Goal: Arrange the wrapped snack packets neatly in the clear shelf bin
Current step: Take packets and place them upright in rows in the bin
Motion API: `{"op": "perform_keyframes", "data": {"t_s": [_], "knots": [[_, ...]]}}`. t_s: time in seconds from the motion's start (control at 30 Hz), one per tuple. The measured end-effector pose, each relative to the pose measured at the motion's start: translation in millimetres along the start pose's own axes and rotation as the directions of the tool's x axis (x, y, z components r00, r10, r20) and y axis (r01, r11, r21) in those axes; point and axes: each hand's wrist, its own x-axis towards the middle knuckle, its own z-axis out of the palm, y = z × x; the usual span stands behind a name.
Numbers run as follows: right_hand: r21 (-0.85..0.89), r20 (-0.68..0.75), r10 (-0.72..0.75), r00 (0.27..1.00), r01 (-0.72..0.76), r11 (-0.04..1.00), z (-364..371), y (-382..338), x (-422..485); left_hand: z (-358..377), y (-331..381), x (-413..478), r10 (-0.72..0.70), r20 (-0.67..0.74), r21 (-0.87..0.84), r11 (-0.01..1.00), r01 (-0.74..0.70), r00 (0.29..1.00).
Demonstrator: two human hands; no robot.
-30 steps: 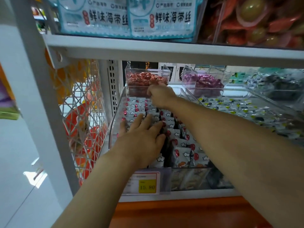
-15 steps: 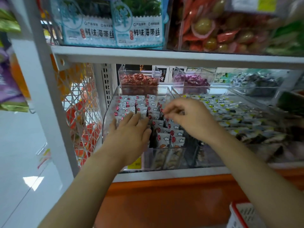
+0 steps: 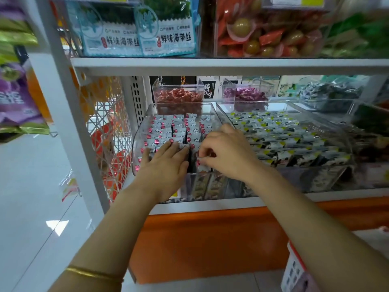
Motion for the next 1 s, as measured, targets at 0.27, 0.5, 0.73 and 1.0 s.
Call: {"op": "perform_keyframes", "data": {"t_s": [0.27,0.5,0.73,1.0], "knots": [[0.613,-0.308,0.321,0.896,-0.072,0.787,-29.7,13.2,-11.3,-22.3,9.0,-1.4,0.015,-0.336,-0.386,0.91,-0.153,0.942],[0.982,-0.024,0.557,0.83,-0.084,0.169,-28.5,20.9,-25.3,-30.9,25.5,-9.8,-0.144,-0.245,-0.84,0.525,-0.136,0.959],[0.985,0.173,0.45,0.876,-0.145,-0.095,-24.7,23.2,-29.8,-39.1,24.7,-9.0,-0.227,0.068,-0.988,-0.152,0.033,0.971],[0.935,0.292,0.449,0.845,-0.154,-0.318,-20.2,19.5,-26.3,-38.5,25.3,-9.5,-0.347,0.043,-0.997,-0.068,0.021,0.937]]}}
